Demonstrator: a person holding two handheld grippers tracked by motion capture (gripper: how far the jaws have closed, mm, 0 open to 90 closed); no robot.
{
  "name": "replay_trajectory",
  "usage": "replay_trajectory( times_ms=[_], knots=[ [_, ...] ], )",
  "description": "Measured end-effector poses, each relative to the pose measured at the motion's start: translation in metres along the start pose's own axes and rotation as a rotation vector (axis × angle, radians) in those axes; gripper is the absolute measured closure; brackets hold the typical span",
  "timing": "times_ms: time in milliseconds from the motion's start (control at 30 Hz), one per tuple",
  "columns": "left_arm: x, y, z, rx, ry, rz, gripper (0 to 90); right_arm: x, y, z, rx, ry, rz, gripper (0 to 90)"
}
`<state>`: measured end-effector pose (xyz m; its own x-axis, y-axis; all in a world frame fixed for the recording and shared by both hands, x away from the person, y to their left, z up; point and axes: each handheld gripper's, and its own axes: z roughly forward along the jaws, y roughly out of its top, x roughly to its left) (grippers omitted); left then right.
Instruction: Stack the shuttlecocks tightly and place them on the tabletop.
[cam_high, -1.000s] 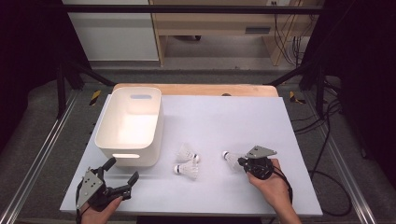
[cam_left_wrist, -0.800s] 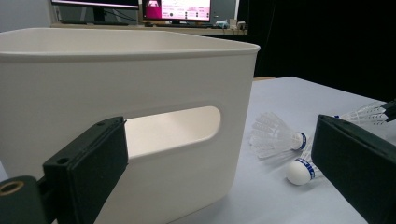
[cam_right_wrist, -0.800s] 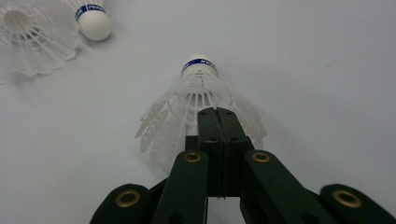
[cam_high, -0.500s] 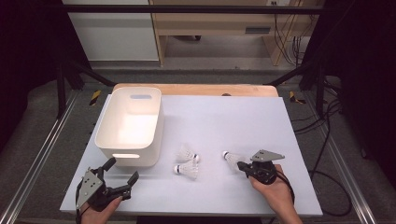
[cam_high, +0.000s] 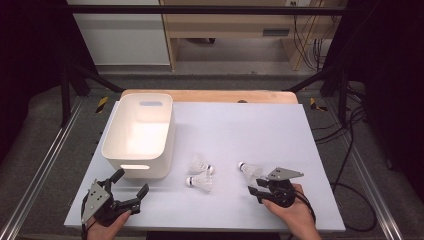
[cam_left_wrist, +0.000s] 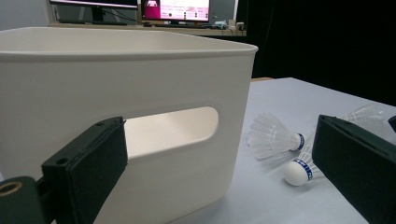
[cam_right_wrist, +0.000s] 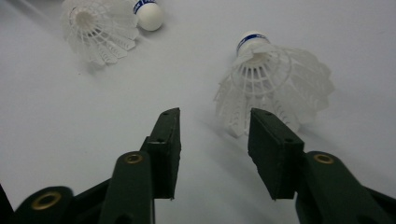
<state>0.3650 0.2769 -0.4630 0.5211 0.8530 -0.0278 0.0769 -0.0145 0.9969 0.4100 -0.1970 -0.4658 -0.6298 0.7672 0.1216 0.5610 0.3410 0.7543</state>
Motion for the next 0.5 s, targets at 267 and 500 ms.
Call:
replay_trajectory(
  times_ms=[267, 500],
  knots=[
    [0.001, 0.000, 0.000, 0.002, 0.000, -0.001, 3.4, 0.006, 0.006, 0.014, -0.010, -0.013, 0.020, 35.7],
    [0.000, 0.000, -0.001, 0.003, -0.001, 0.005, 3.4, 0.003, 0.014, 0.025, -0.038, -0.030, 0.071, 44.6]
  ],
)
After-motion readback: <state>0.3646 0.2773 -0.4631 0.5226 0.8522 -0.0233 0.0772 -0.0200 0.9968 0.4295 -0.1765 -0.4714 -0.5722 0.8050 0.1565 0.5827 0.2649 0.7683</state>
